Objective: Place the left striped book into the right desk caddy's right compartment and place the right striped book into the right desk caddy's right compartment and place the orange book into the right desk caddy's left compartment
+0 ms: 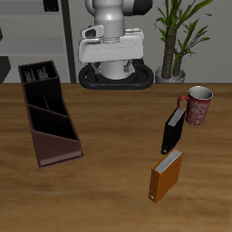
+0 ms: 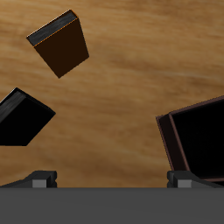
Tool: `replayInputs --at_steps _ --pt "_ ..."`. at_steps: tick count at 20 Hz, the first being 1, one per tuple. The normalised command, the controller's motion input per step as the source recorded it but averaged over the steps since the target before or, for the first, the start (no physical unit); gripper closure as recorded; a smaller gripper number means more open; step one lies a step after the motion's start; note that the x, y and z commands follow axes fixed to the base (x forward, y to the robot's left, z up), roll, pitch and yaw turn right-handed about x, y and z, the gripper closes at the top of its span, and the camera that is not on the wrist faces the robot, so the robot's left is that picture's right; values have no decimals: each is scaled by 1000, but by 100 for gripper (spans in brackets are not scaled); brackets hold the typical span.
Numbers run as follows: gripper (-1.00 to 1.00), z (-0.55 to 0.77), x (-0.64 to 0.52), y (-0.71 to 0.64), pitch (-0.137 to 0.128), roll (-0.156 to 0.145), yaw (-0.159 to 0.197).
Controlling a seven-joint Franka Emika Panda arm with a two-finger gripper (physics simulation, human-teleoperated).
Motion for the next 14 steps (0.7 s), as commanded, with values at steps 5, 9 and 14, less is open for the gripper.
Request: replayInputs --at_steps 5,9,14 --pt "-100 39 202 133 -3 4 -1" --pt "-100 79 312 208 4 -10 -40" --pt "-100 91 384 203 5 -13 -29"
